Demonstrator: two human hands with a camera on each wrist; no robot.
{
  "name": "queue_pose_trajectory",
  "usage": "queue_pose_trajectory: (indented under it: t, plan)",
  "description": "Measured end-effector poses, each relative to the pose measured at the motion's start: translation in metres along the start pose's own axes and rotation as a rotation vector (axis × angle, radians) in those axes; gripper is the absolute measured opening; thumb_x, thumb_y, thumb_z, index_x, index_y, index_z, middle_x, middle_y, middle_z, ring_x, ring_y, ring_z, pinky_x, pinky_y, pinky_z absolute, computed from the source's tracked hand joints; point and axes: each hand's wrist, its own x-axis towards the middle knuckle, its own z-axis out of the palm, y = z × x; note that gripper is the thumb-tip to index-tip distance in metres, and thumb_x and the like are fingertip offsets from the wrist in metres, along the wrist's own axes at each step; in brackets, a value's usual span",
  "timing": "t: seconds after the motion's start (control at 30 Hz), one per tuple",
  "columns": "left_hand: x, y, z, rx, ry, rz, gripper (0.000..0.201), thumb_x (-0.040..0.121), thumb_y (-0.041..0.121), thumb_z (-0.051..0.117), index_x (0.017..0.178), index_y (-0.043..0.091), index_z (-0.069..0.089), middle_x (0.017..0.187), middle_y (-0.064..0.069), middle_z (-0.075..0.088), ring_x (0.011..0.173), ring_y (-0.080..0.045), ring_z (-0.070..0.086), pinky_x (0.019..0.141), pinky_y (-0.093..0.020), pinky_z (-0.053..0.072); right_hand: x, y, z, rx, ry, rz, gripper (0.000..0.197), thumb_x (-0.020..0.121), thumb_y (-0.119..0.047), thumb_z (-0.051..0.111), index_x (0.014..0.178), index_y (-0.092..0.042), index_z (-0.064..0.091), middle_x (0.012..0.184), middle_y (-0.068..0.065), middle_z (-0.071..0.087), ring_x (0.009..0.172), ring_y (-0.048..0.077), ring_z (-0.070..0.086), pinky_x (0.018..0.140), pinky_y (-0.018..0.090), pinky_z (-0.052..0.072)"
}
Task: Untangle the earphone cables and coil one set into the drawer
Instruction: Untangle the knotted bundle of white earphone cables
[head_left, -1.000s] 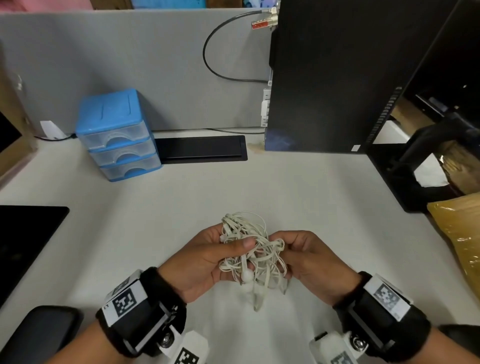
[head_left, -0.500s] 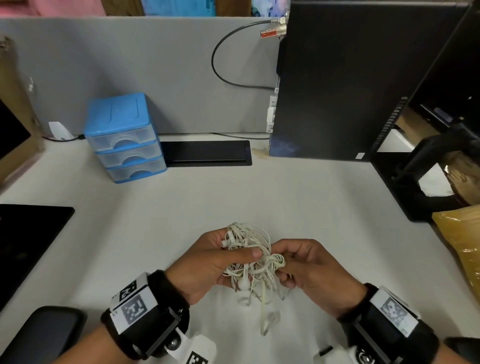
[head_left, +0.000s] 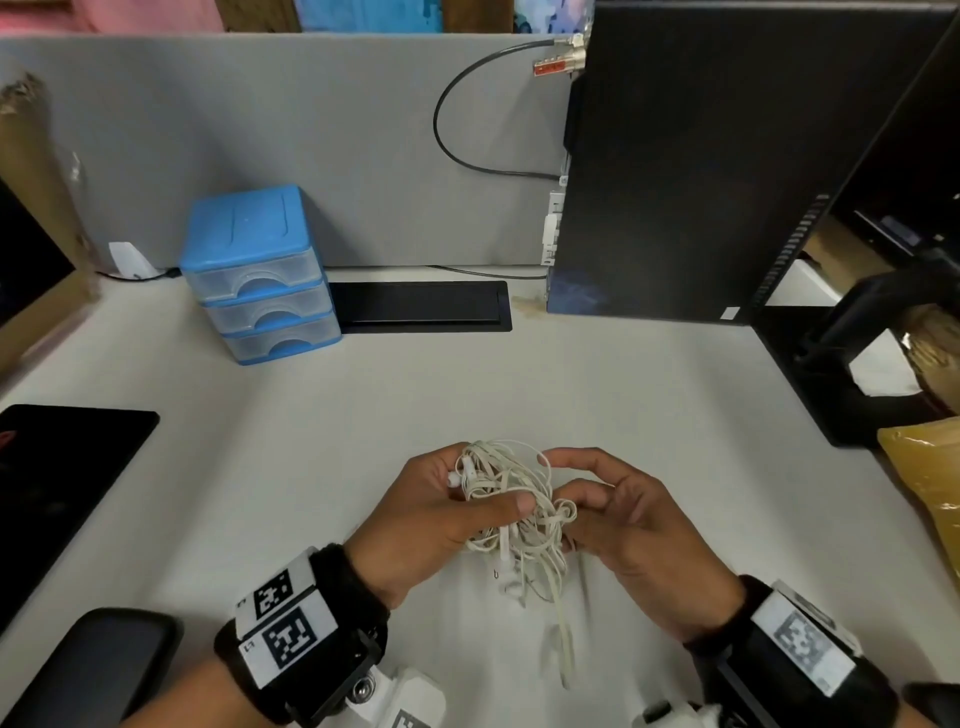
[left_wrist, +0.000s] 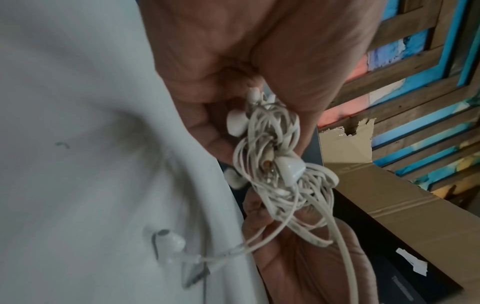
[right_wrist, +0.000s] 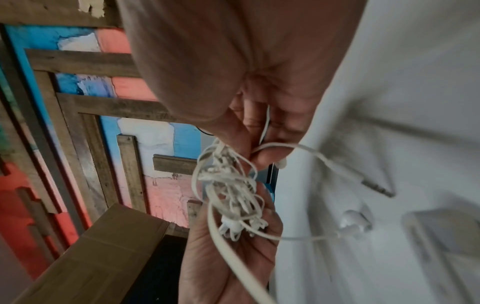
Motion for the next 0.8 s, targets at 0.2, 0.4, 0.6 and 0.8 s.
queue_pose_trajectory:
  t: [0.2, 0.4, 0.6, 0.8]
  plan:
    - [0.0007, -0.0017, 0.0, 0.041, 0.043, 0.055, 0.031, 0.07, 0.0, 0.078, 0.096, -0.007, 0.063, 0.092, -0.019, 0.074, 0.081, -0.024, 0.071, 0.071, -0.028, 0.055, 0.0001, 0.0001, -0.0009, -0.111, 0.058, -0.036, 0.006, 0.08, 0.003, 0.07, 0.086, 0.003, 0.071, 0.078, 0.018, 0.071, 0.063, 0.021, 0.061, 0.058, 0.028, 0.049]
    - [0.0002, -0.0034, 0.0034, 0.031, 0.053, 0.066, 0.034, 0.069, 0.005, 0.079, 0.099, -0.004, 0.065, 0.091, -0.014, 0.075, 0.082, -0.022, 0.071, 0.07, -0.026, 0.055, -0.0021, -0.001, -0.0008, -0.111, 0.037, -0.024, 0.008, 0.082, 0.002, 0.07, 0.085, -0.003, 0.076, 0.08, 0.014, 0.073, 0.071, 0.019, 0.064, 0.065, 0.027, 0.051]
    - [-0.0022, -0.0002, 0.003, 0.016, 0.016, 0.033, 0.032, 0.076, 0.001, 0.076, 0.107, -0.001, 0.067, 0.102, -0.018, 0.074, 0.093, -0.028, 0.072, 0.077, -0.031, 0.056, -0.0008, -0.005, 0.0015, -0.109, 0.128, -0.023, 0.03, 0.077, 0.013, 0.07, 0.103, -0.001, 0.067, 0.083, 0.019, 0.074, 0.076, 0.025, 0.07, 0.077, 0.032, 0.057]
    - [-0.0009, -0.0009, 0.0054, 0.004, 0.182, 0.131, 0.02, 0.078, 0.0, 0.074, 0.097, 0.002, 0.068, 0.094, -0.016, 0.075, 0.085, -0.027, 0.072, 0.076, -0.033, 0.057, -0.004, -0.0063, 0.0042, -0.339, 0.293, -0.155, 0.019, 0.085, 0.004, 0.068, 0.094, -0.013, 0.071, 0.084, 0.008, 0.072, 0.081, 0.014, 0.066, 0.077, 0.024, 0.051]
